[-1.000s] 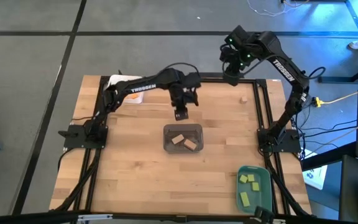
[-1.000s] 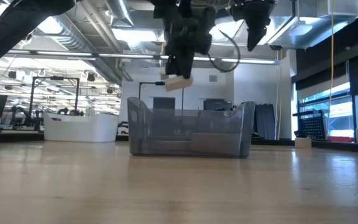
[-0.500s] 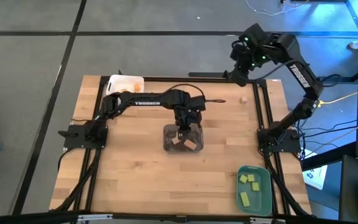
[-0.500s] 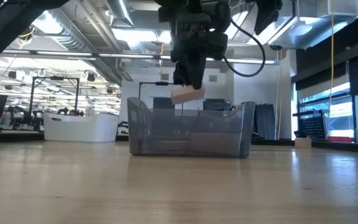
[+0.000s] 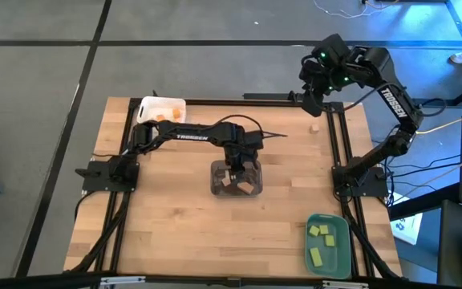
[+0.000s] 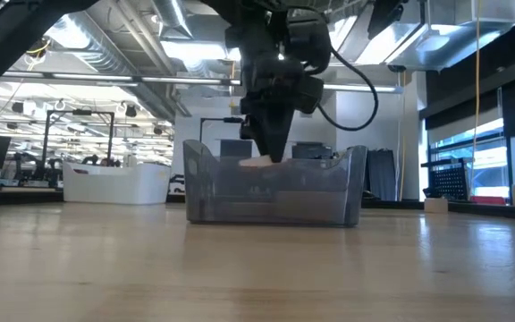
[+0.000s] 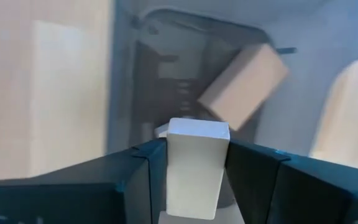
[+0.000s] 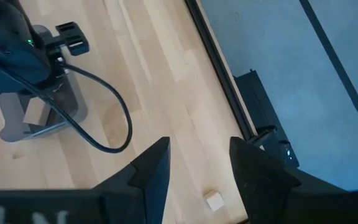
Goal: Sort & place blocks by color
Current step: Put the brown block into the black bin
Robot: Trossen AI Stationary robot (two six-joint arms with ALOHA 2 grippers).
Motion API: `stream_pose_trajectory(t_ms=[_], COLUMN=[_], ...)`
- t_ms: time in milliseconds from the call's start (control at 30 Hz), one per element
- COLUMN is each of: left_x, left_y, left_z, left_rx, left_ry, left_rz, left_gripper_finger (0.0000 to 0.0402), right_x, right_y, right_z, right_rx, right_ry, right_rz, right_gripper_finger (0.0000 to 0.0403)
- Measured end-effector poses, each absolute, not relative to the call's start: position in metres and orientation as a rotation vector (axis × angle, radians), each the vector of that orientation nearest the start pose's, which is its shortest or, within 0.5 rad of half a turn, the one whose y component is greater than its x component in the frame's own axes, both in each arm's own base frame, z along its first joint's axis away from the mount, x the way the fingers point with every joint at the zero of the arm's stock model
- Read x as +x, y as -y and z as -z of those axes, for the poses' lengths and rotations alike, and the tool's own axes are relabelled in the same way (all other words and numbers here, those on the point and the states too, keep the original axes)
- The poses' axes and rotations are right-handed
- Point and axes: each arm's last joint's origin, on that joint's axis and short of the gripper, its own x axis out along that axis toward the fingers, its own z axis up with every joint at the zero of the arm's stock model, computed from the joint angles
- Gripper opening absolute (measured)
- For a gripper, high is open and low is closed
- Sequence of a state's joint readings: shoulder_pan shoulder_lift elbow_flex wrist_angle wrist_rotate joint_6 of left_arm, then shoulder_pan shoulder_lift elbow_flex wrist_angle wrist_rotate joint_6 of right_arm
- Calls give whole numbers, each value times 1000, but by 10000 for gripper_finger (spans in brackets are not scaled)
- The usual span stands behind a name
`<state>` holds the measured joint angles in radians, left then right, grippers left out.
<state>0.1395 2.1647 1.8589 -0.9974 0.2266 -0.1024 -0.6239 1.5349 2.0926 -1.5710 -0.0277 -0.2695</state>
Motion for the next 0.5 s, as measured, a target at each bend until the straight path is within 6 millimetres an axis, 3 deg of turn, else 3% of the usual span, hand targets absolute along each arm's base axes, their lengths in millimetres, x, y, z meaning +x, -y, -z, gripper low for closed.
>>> stream_pose_trajectory(t_ms=[167,500], left_x=[442,444], left_y=[-57,-53], left_z=[-213,-213], left_rx=[-270,-259], left_ry=[-1279,-1267], left_rz=[-64,-50], left_gripper_finger=[125,118], right_x=[193,194], right_y=[138,138], right_z=[-466,-465], right_rx=[88,96], right_ry=[-1032,-1034], right_rz=[406,407], right_gripper_finger=[166,166])
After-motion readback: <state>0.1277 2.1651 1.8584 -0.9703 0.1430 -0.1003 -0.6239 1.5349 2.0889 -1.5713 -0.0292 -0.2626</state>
